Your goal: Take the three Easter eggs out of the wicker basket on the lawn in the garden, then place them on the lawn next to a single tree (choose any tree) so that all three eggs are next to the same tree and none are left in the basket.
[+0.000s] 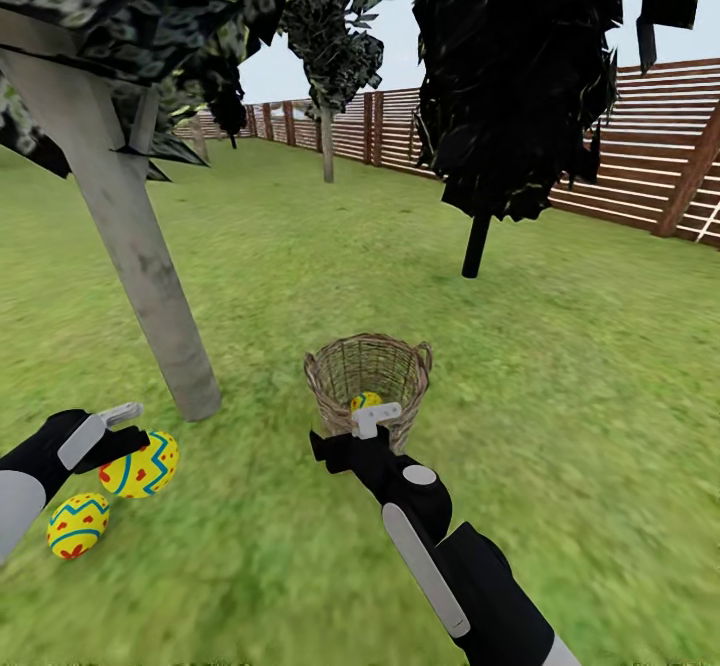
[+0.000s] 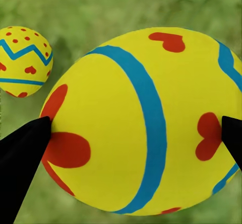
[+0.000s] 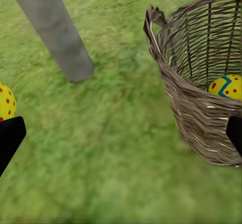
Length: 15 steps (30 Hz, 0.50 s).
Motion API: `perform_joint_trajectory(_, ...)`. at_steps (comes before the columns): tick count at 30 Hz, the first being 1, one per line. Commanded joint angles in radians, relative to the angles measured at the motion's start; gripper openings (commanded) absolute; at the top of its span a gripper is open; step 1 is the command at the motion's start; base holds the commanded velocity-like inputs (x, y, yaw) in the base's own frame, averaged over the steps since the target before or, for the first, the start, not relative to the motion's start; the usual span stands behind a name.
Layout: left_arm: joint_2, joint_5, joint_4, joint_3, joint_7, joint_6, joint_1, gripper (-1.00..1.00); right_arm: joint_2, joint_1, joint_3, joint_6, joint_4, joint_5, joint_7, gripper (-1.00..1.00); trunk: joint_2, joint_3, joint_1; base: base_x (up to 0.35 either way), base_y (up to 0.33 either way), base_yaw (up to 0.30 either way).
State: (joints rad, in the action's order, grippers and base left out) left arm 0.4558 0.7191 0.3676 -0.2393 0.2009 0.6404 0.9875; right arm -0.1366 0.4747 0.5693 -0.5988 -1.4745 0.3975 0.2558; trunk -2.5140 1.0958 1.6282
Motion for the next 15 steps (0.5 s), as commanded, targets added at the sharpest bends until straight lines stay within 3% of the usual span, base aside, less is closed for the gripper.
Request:
perform_joint_trajectory(1, 0.001, 0.011, 0.002, -0.007, 0.008, 0.003, 0.000, -1.00, 0.000, 0.001, 0.001, -0.002, -0.001, 0.010, 0.010, 1.00, -0.001, 0.005, 0.000, 0.000, 0.000, 0.000)
perform_joint_trajectory(11, 0.001, 0.010, -0.001, -0.003, 0.018, -0.002, 0.000, -1.00, 0.001, 0.001, -0.001, -0.001, 0.002, 0.011, 0.005, 1.00, -0.003, 0.044, 0.005, 0.000, 0.000, 0.000)
perform_joint_trajectory(15, 0.001, 0.010, 0.000, -0.001, 0.088, -0.006, 0.000, -1.00, 0.002, 0.001, -0.001, -0.001, 0.000, 0.010, 0.007, 1.00, -0.004, 0.059, 0.006, 0.000, 0.000, 0.000)
